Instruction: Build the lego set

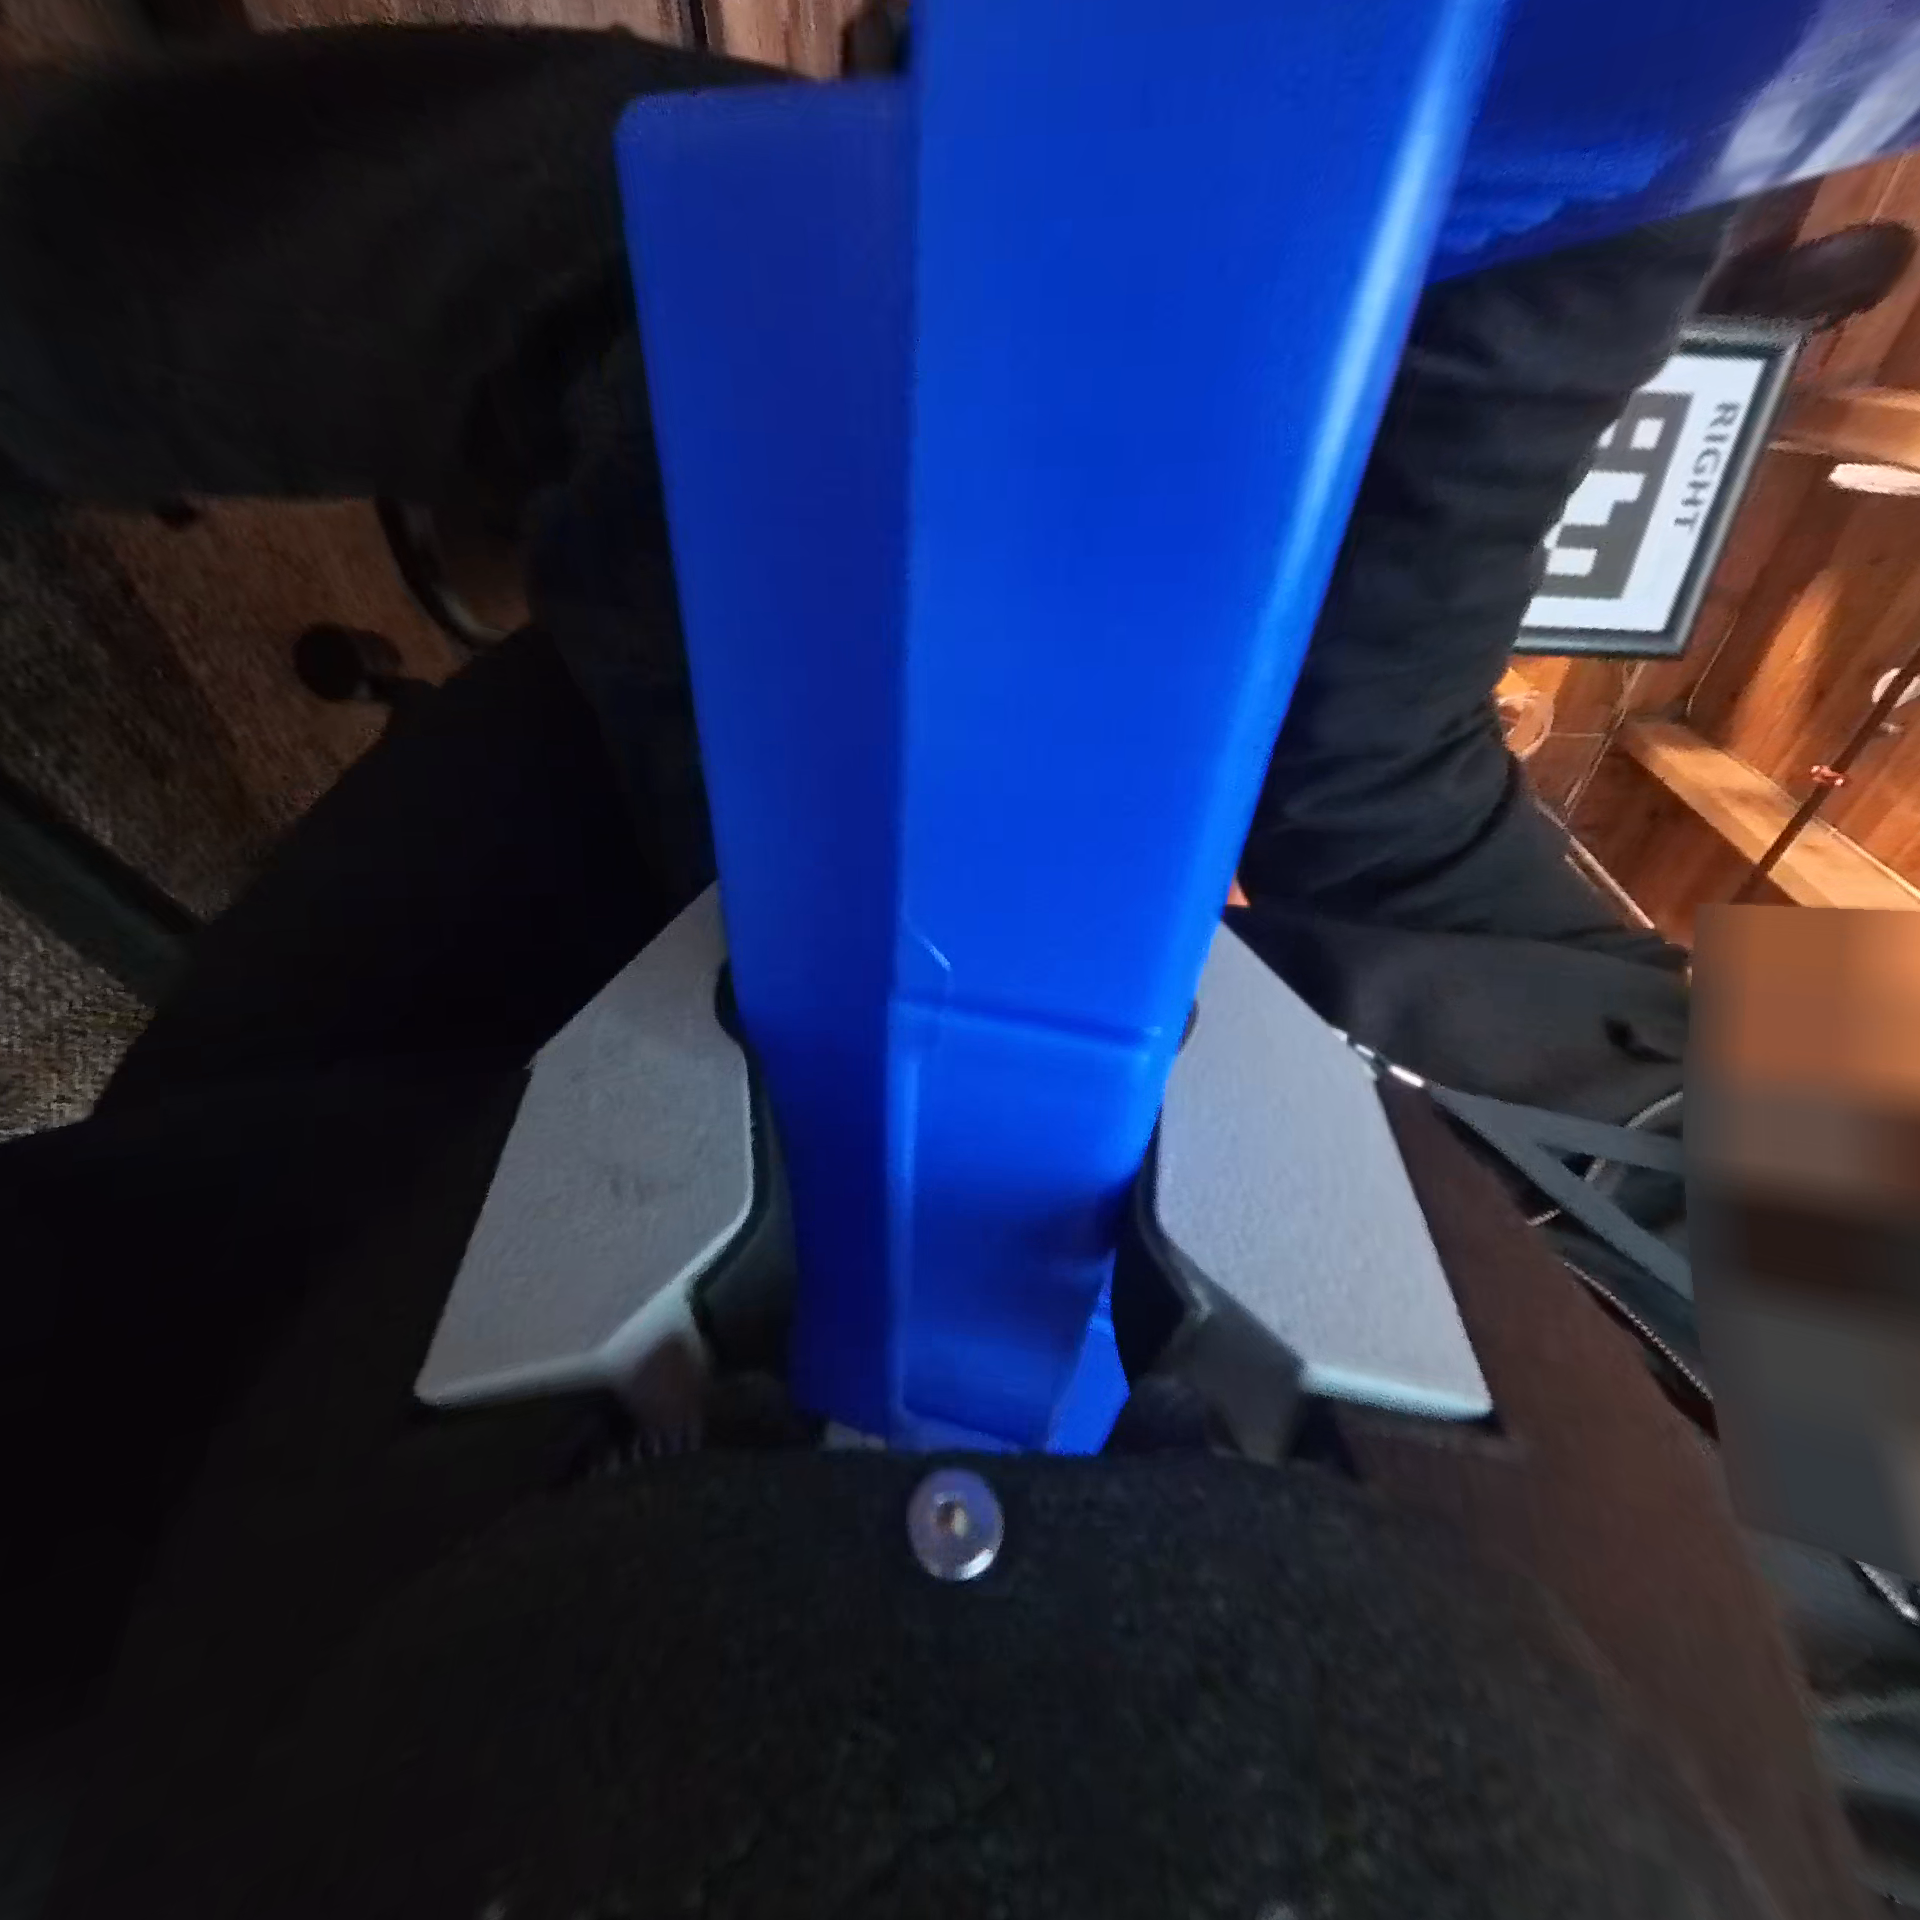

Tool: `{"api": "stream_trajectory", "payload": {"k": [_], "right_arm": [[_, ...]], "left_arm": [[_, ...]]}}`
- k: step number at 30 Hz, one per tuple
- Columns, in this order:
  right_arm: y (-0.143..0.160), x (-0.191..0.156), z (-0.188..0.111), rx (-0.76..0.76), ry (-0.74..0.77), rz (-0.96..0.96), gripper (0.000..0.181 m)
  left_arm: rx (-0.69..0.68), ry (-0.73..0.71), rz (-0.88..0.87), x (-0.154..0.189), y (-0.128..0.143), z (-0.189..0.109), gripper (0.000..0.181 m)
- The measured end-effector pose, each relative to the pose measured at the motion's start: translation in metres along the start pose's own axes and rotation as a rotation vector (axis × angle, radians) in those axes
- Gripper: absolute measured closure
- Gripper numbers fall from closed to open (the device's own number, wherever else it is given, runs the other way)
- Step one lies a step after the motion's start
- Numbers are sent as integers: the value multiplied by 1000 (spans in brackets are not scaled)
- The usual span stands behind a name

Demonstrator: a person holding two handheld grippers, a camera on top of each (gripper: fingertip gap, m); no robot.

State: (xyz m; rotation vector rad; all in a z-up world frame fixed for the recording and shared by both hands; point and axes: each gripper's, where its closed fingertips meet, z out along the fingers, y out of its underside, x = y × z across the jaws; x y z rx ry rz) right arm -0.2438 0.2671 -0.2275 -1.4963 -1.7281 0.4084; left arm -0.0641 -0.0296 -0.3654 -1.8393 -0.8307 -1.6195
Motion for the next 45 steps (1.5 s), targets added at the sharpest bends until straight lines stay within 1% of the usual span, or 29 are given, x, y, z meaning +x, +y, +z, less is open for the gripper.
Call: {"api": "stream_trajectory", "payload": {"k": [2, 4, 6, 9, 12, 14, 16, 18, 20, 21, 24, 26, 30, 34, 40, 43, 45], "right_arm": [[2, 6, 4, -16, 2, 26, 181], [1, 8, 5, -29, -7, 43, 181], [4, 8, 3, -48, 4, 13, 181], [13, -1, 1, -50, -26, 31, 181], [15, -7, -2, -40, -25, 28, 181], [17, -11, -4, -44, -40, 40, 181], [20, -18, -7, -56, -78, 66, 181], [21, -37, -13, -56, -141, 77, 181], [19, -58, -22, -58, -196, 30, 181], [15, -60, -27, -50, -203, 6, 181], [-9, -41, -48, 5, -235, 44, 181], [-17, -20, -53, 11, -179, 18, 181], [-13, -4, -32, -5, -102, -37, 181], [-21, 7, -13, 35, -44, -12, 181], [-15, -2, 15, 20, -61, 66, 181], [-33, -9, 25, 29, -63, 65, 181], [-51, -21, 29, 39, -82, 50, 181]], "left_arm": [[-39, -27, -17, -9, 5, 3, 107], [-58, -17, -75, -14, 9, 5, 107], [-33, -19, -71, -15, 3, 0, 107], [-3, -29, -89, -21, -9, -2, 107], [-24, -34, -43, -17, -18, 2, 107], [-35, -33, -37, -16, -18, 4, 107], [-27, -31, -39, -17, -17, 5, 107], [-22, -44, -24, -15, -17, 6, 107], [-24, -50, -17, -14, -16, 7, 107], [-21, -50, -16, -14, -16, 7, 107], [-15, -48, -15, -14, -16, 7, 107], [-12, -48, -17, -13, -17, 7, 107], [-7, -51, -22, -13, -19, 7, 107], [-11, -51, -25, -13, -17, 7, 107], [-2, -43, -27, -15, -23, 5, 107], [-11, -46, -23, -14, -21, 6, 107], [-15, -47, -21, -14, -19, 6, 107]]}}
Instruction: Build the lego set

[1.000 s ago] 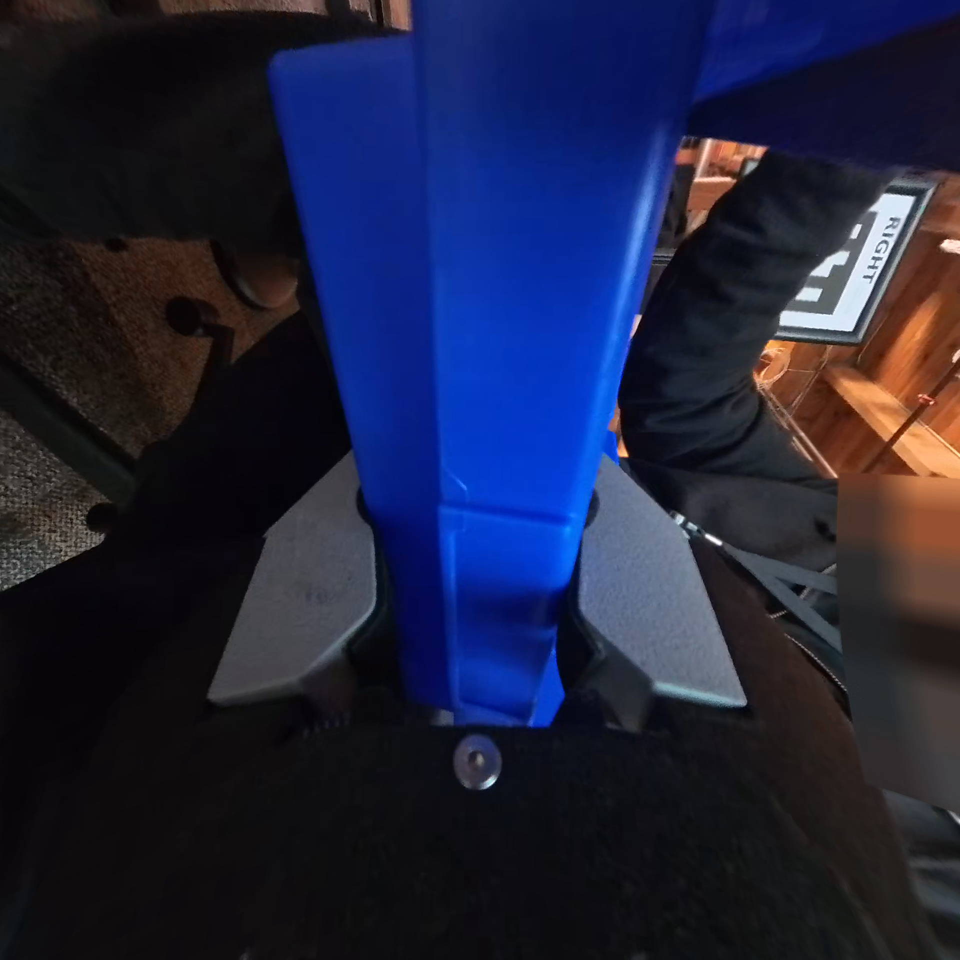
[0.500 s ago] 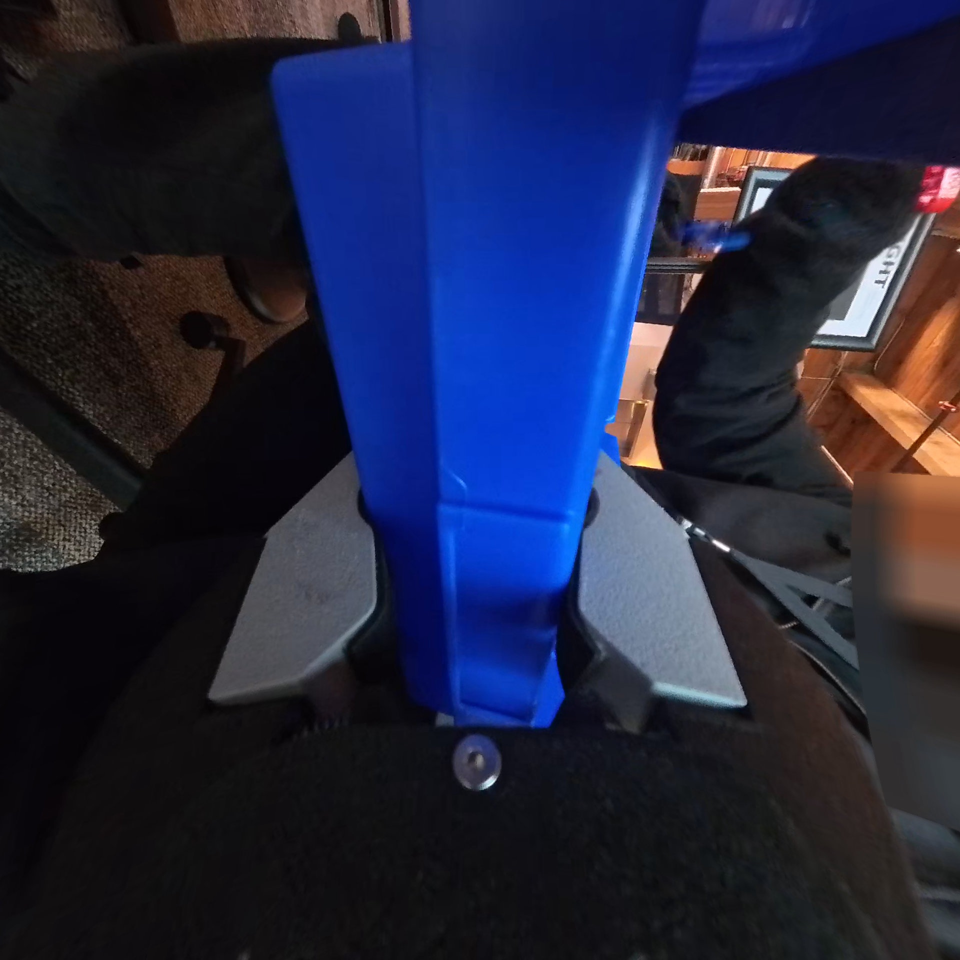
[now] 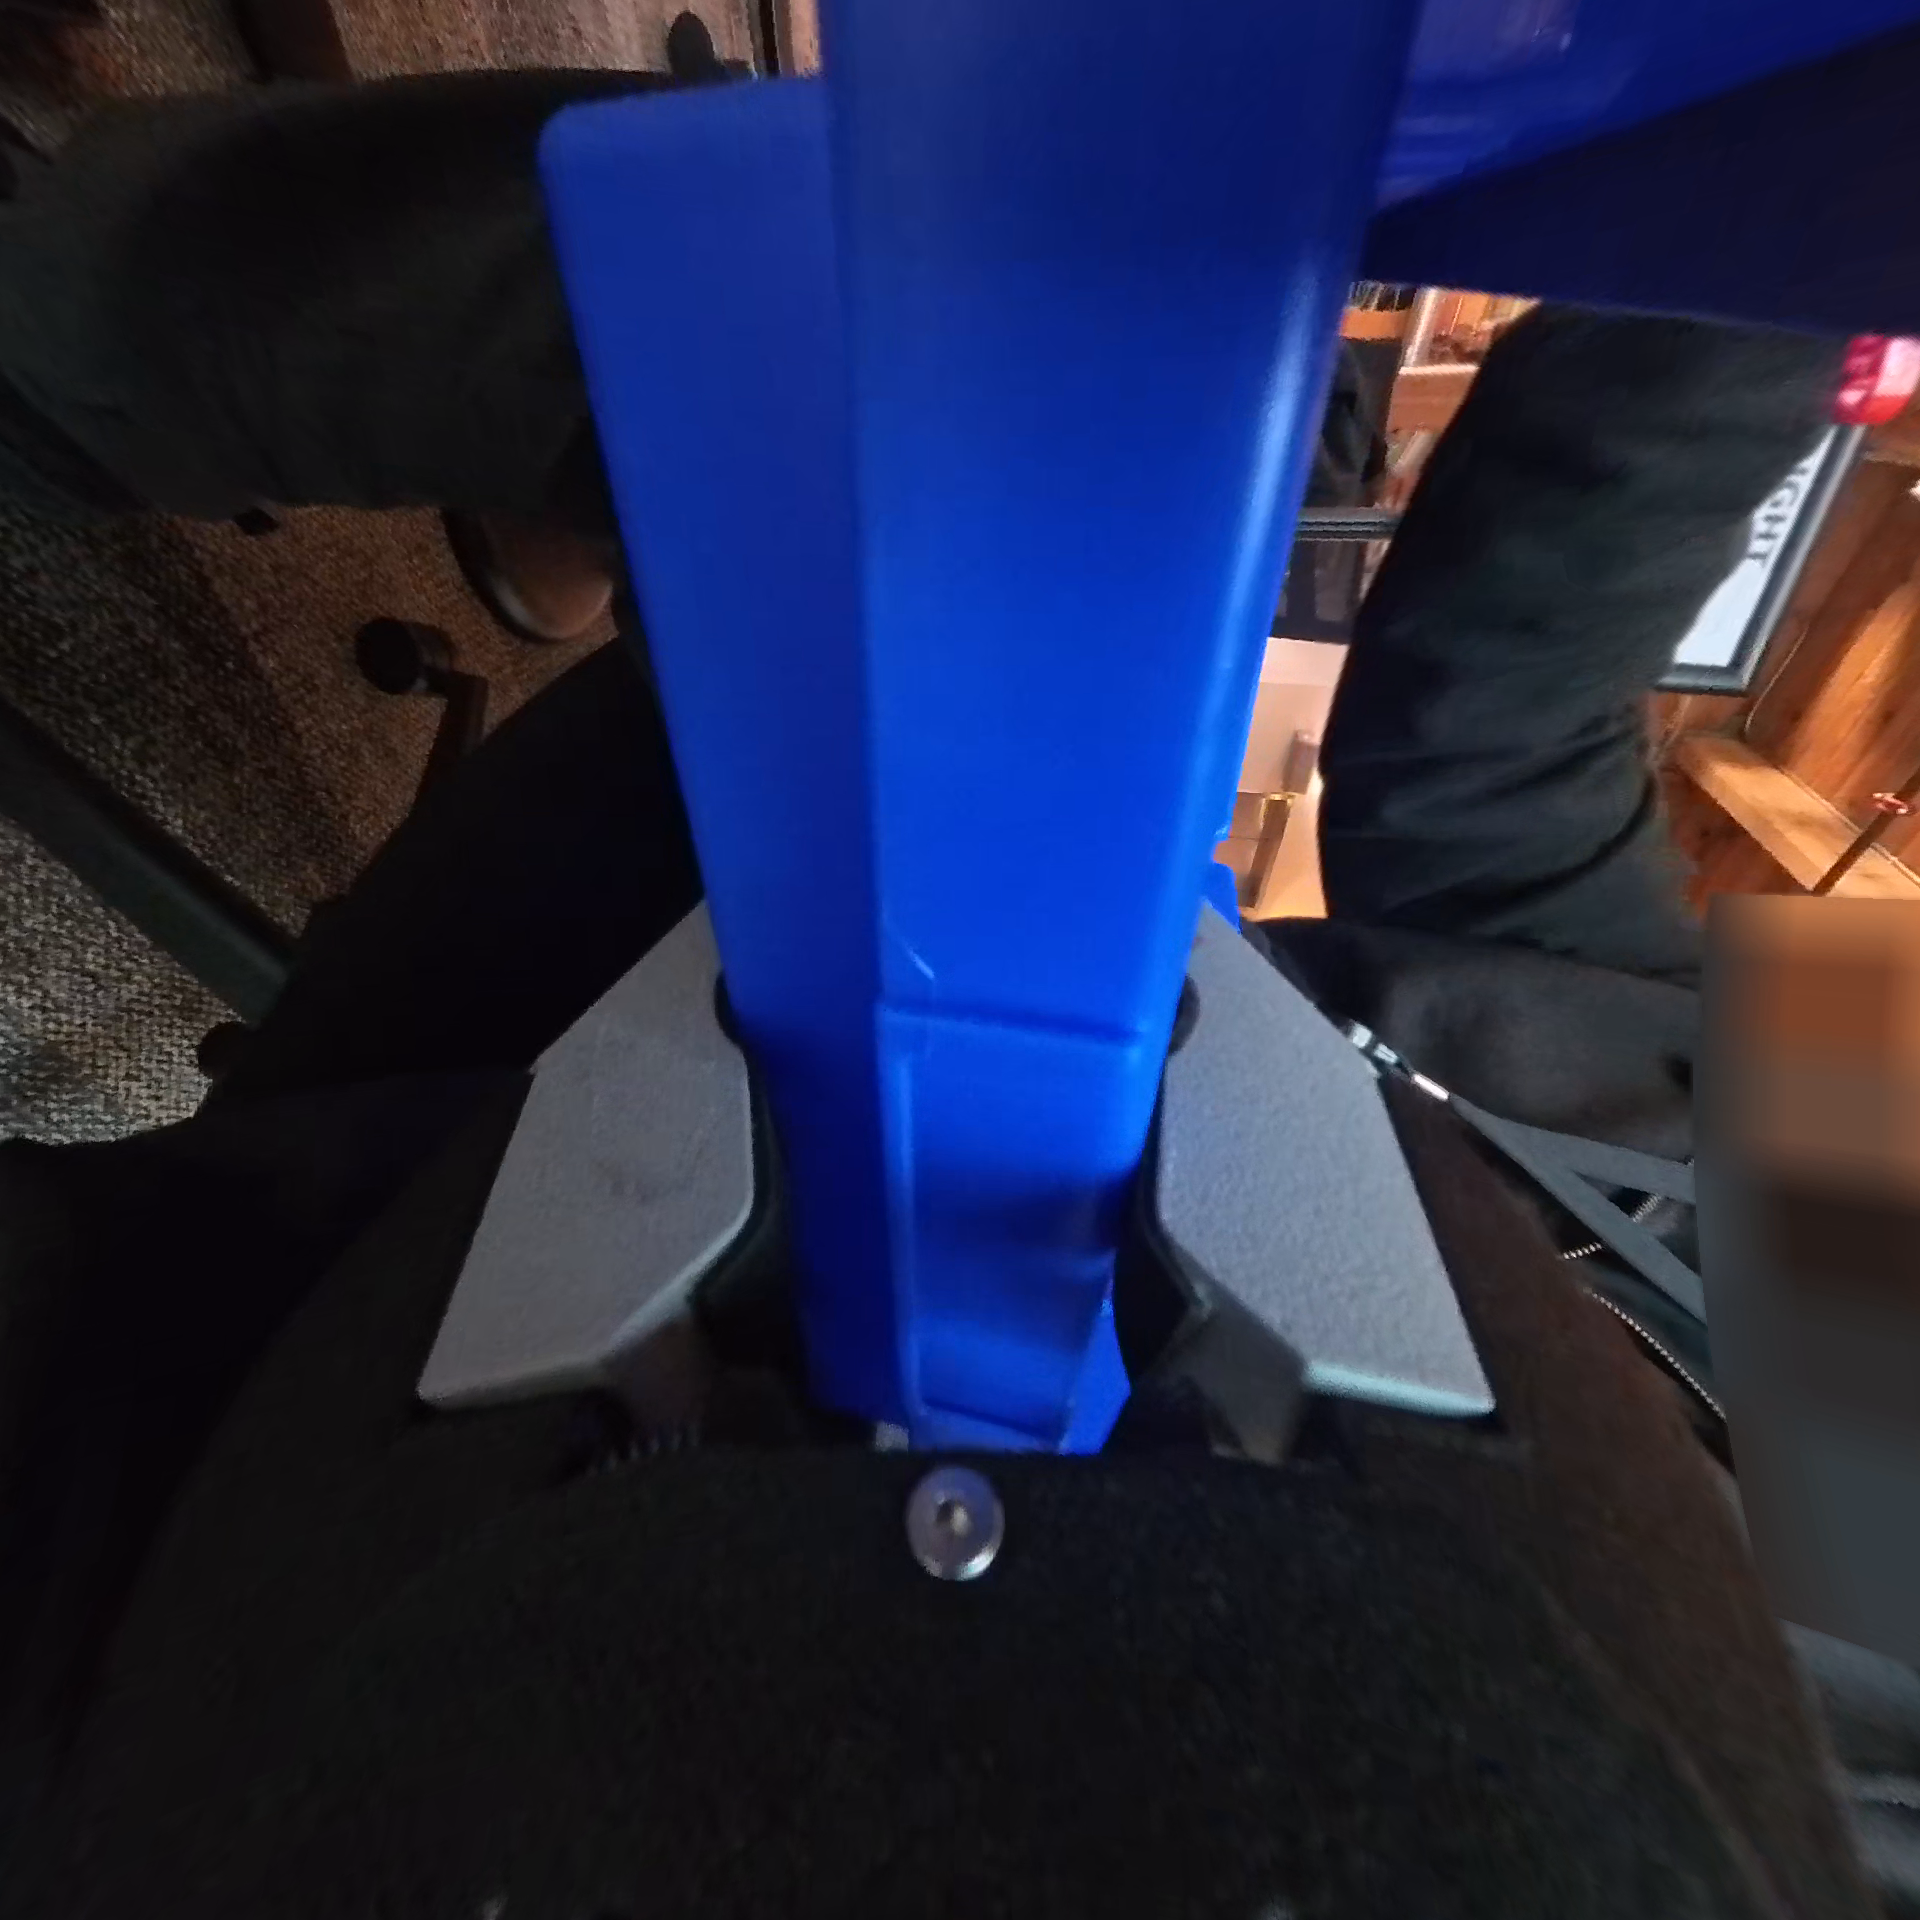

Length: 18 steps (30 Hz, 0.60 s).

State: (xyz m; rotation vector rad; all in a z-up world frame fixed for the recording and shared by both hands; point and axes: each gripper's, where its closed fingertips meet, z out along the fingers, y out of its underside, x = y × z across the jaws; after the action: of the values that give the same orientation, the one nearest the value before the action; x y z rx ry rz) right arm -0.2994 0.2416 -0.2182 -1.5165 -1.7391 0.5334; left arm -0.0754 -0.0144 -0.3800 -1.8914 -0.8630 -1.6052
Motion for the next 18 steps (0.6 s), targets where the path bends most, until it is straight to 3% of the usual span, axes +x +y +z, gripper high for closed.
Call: {"api": "stream_trajectory", "payload": {"k": [6, 18], "right_arm": [[-21, -57, 9, 1, -39, -154, 181], [29, -103, -40, -21, -134, -303, 181]], "left_arm": [[13, 5, -6, -2, 0, -5, 107], [23, 1, 18, -2, 4, -8, 107]]}}
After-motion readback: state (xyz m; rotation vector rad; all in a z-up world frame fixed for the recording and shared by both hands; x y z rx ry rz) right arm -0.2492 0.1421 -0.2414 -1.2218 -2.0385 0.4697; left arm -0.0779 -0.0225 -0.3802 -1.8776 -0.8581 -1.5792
